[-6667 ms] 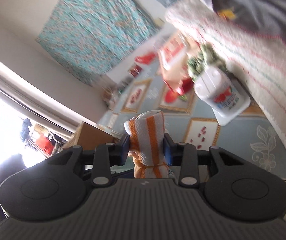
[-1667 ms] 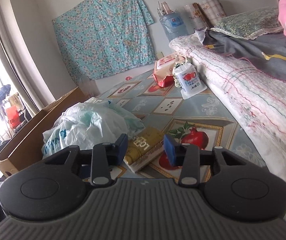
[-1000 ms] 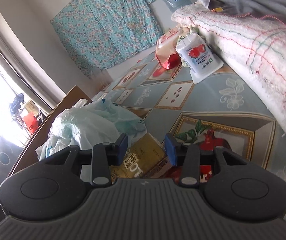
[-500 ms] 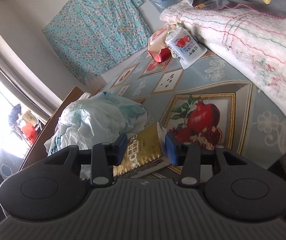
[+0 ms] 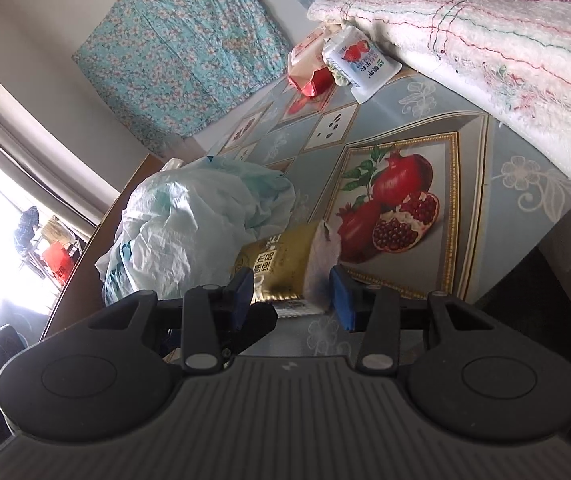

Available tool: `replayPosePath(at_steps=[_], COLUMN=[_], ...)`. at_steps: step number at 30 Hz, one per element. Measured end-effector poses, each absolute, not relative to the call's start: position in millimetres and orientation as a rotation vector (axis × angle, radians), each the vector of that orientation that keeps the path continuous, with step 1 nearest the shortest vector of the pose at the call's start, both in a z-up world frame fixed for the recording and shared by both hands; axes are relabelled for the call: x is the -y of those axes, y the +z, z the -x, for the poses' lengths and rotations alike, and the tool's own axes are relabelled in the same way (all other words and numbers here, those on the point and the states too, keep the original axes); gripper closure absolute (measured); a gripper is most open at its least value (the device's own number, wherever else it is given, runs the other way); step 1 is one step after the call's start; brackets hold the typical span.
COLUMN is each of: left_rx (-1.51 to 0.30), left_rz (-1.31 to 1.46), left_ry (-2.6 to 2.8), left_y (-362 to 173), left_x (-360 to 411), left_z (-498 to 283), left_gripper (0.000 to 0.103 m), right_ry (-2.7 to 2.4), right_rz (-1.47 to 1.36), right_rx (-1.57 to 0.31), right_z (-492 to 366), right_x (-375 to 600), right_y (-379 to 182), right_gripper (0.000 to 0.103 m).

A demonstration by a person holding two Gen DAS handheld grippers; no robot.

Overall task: Organize soft objects
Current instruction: 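Close the right gripper on the gold paper package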

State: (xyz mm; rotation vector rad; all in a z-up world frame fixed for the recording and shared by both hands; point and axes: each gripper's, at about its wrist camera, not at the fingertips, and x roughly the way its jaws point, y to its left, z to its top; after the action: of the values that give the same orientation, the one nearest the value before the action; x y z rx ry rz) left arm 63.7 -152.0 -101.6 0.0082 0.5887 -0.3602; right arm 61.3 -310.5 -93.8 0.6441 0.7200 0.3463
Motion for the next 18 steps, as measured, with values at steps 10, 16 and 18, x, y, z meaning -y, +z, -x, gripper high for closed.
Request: replayPosePath(at_steps=[10,16,18], left_rx=[-0.580,-0.608,-0.628], left_rz=[-0.009,0.028,0.047], left_ry=[-0.368,-0.438,-0.454], left_y=[-95.1,-96.7,-99.1], left_x=[139.2,136.9,137.0], left_z=[-49.9,-44.6,-46.8], left_gripper=[0.056,0.056,0.056], right_ry=[0.313,0.349,0.375], right_rz=[-0.622,-0.654,-0.661], right_rx=[-0.649,-0.666,-0.684], right_z=[-83.3,-114.6,-119.1], right_x=[321.6,312.8,307.7], right_y=[-79.0,-89.2,-93.8], right_gripper=[0.059,0.059,0.059])
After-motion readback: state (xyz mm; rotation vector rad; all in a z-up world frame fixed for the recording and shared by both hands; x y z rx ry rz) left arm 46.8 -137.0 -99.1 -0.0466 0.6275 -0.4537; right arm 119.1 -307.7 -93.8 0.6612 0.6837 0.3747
